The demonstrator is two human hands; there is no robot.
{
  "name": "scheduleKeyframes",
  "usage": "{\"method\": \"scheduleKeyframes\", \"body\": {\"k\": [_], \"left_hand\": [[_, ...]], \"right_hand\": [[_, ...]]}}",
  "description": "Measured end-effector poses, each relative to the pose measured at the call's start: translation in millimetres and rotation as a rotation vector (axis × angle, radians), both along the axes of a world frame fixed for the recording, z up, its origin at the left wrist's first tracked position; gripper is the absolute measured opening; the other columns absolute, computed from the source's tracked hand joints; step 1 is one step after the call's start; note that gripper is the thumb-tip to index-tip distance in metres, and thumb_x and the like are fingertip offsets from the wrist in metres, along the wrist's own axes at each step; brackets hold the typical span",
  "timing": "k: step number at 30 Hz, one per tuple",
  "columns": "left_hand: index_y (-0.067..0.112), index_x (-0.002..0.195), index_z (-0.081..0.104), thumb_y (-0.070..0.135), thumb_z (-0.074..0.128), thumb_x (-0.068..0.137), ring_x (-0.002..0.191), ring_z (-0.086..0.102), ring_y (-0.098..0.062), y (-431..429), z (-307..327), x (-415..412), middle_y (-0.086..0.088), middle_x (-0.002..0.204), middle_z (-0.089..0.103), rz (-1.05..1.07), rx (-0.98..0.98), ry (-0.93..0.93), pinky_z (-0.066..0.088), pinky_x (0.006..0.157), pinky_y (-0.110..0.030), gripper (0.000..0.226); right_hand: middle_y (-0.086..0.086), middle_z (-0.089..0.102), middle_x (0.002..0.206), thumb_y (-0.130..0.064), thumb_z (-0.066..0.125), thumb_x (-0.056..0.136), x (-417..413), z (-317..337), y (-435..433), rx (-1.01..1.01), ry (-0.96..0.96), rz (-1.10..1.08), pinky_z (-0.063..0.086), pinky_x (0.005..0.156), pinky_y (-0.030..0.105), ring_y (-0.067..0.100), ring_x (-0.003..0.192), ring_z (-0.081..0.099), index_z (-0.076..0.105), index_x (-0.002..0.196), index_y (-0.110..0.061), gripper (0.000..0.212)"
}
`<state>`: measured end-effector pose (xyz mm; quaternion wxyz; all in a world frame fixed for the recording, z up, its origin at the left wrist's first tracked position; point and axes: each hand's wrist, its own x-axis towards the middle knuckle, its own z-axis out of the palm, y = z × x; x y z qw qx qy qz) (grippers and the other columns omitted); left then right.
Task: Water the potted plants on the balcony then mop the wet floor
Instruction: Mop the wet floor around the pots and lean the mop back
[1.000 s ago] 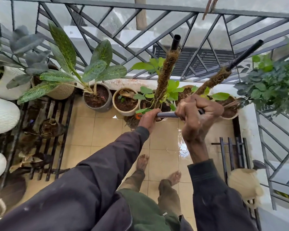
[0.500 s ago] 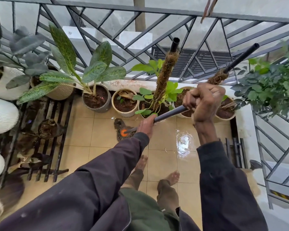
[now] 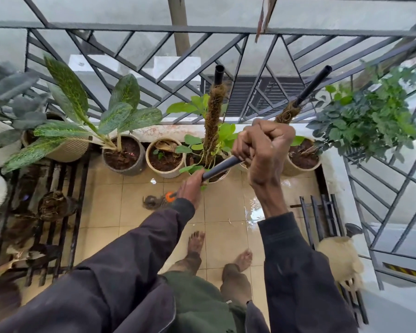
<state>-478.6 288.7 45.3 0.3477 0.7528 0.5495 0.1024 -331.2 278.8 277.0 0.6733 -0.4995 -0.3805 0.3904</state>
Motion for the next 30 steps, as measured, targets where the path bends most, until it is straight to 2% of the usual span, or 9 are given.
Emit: {"method": "scheduleKeyframes", "body": {"k": [2,5,8,11,14,18,23,26,30], "left_hand": [[0.018,0.111,0.057,0.005,0.055,0.096,0.084,0.064,-0.034,18,17,19,-0.007,0.091,0.062,-0.01,0.025,-0.028,0.055,0.07,-0.045,0.021],[0.014,0.111,0.061,0.003,0.059,0.091,0.084,0.063,-0.034,48,23,42,-0.015,0.093,0.067,0.008,0.015,-0.013,0.053,0.072,-0.046,0.024],[0.012,0.118,0.065,0.002,0.066,0.088,0.094,0.064,-0.035,70,14,45,-0.019,0.102,0.07,-0.052,-0.128,-0.003,0.046,0.08,-0.037,0.032],[0.012,0.118,0.064,0.008,0.065,0.091,0.098,0.064,-0.035,77,7,49,-0.018,0.104,0.07,-0.072,-0.167,0.051,0.048,0.083,-0.039,0.028],[0.012,0.114,0.062,0.01,0.061,0.093,0.096,0.064,-0.04,72,7,61,-0.02,0.101,0.069,-0.069,-0.147,0.066,0.05,0.081,-0.041,0.02],[0.01,0.112,0.062,0.011,0.062,0.095,0.095,0.065,-0.041,58,0,60,-0.021,0.102,0.07,-0.092,-0.122,0.117,0.044,0.074,-0.038,0.017],[0.01,0.118,0.064,0.012,0.06,0.094,0.1,0.065,-0.037,22,-16,41,-0.02,0.107,0.069,-0.035,-0.218,0.145,0.048,0.083,-0.039,0.024],[0.006,0.118,0.063,0.011,0.06,0.094,0.105,0.063,-0.038,0,-21,29,-0.023,0.112,0.067,-0.031,-0.289,0.193,0.046,0.088,-0.041,0.025],[0.017,0.117,0.057,0.016,0.058,0.092,0.101,0.062,-0.041,-23,-29,20,-0.018,0.109,0.064,-0.07,-0.285,0.25,0.052,0.087,-0.049,0.024]], "right_hand": [[-0.019,0.043,0.045,0.006,0.053,0.082,9,12,4,0.027,-0.026,0.027,0.036,0.044,0.022,0.01,0.036,0.039,0.05,0.05,-0.026,0.046],[-0.017,0.046,0.043,0.001,0.058,0.081,18,17,20,-0.002,-0.114,-0.016,0.038,0.045,0.028,0.013,0.037,0.042,0.054,0.049,-0.031,0.045],[-0.015,0.045,0.041,-0.005,0.06,0.079,20,3,32,-0.081,-0.108,-0.031,0.037,0.048,0.027,0.015,0.036,0.04,0.052,0.045,-0.03,0.042],[-0.012,0.041,0.041,-0.004,0.059,0.078,26,-3,39,-0.141,-0.087,-0.027,0.036,0.048,0.025,0.015,0.037,0.037,0.05,0.046,-0.019,0.037],[-0.005,0.037,0.042,-0.003,0.058,0.077,39,1,42,-0.175,-0.05,-0.046,0.033,0.046,0.024,0.014,0.041,0.035,0.048,0.048,-0.012,0.032],[-0.007,0.034,0.039,-0.001,0.055,0.076,50,-3,36,-0.188,-0.029,-0.024,0.032,0.047,0.029,0.014,0.04,0.032,0.046,0.046,-0.012,0.033],[-0.007,0.035,0.039,0.002,0.053,0.08,55,-30,15,-0.188,0.041,0.067,0.034,0.048,0.026,0.013,0.037,0.031,0.047,0.045,-0.019,0.042],[-0.006,0.031,0.04,0.006,0.05,0.079,54,-48,-2,-0.184,0.144,0.125,0.03,0.05,0.026,0.011,0.037,0.027,0.046,0.045,-0.021,0.044],[-0.009,0.034,0.041,0.009,0.048,0.078,59,-59,-23,-0.139,0.186,0.105,0.033,0.052,0.026,0.01,0.035,0.03,0.051,0.044,-0.025,0.048]]}}
